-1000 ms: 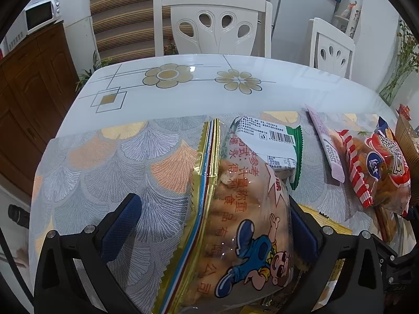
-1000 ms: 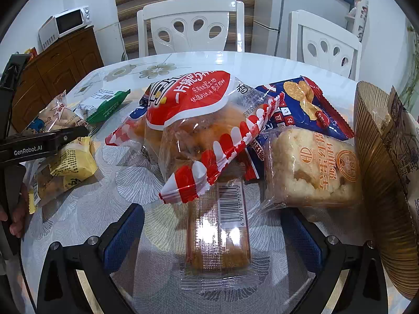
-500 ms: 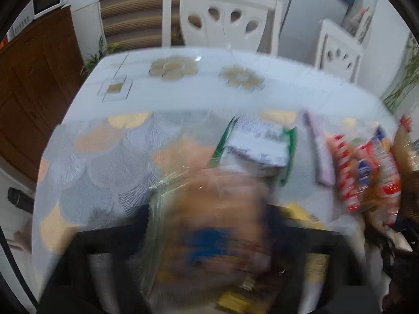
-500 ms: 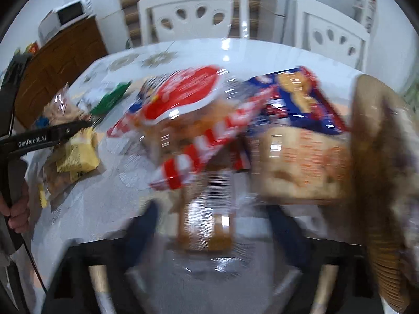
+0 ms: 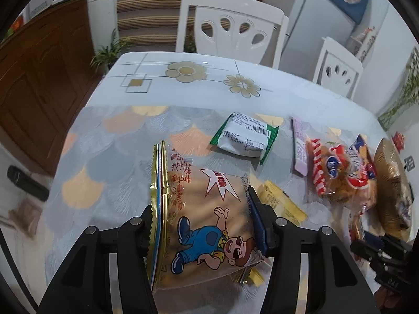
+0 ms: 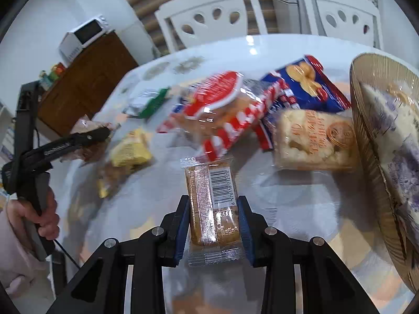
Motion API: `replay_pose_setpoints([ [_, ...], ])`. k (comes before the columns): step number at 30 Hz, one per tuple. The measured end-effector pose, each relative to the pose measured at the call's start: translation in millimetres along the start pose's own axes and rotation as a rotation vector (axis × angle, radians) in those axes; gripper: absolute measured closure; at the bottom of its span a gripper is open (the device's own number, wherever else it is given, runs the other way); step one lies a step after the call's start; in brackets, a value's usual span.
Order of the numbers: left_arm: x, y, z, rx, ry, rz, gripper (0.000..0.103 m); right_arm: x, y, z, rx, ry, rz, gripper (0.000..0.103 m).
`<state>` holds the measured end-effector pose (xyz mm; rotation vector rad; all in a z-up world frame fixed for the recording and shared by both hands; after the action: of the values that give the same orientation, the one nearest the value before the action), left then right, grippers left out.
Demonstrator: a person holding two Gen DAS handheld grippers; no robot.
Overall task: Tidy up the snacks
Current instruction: 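Carry both packs over the amber bowl and open both tools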
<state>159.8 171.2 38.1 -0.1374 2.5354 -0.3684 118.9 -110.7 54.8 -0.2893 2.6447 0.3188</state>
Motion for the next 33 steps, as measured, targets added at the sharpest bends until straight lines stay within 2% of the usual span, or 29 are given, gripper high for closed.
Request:
replay_pose_setpoints([
  [3, 0, -5, -18, 0.013, -0.031, -0.028, 0.052, 1, 8, -17, -0.036, -0.027, -0.014, 0.069],
  [8, -12, -34, -48, 0.095, -0.093, -0.009, 0.052, -5, 8, -58, -0.087, -0.126, 0.011, 0.069],
  [12, -28, -79, -63, 0.137, -0.12, 0.065, 0.052, -18, -8, -102, -0.082, -0.234, 0.048, 0.069],
  [18, -47, -164, -76, 0.216, -0.137, 0.168, 0.052, -44, -62, -146, -0.016, -0.301, 0.076, 0.069],
  [22, -50, -223, -77, 0.272, -0.117, 0.227, 0.052, -61, -106, -166, 0.018, -0.308, 0.072, 0.069],
  [27, -33, -293, -65, 0.353, -0.062, 0.321, 0.052, -74, -160, -185, 0.072, -0.32, 0.082, 0.069],
  [32, -6, -345, -43, 0.42, 0.002, 0.385, 0.051, -79, -195, -186, 0.067, -0.315, 0.105, 0.069],
  [33, 1, -355, -33, 0.424, 0.033, 0.393, 0.047, -81, -200, -180, 0.051, -0.292, 0.096, 0.069],
])
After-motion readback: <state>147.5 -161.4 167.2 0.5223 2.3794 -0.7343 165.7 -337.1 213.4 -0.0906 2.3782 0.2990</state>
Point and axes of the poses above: each gripper's, at about its wrist camera, not at the fingertips, and z roughly the way its jaws point, y to its left, x to its underside, the point moved 2 cm from there along z, roughly the way its jaws point, and after that the axes turned 7 degrees about x, right-handed, at the moved point
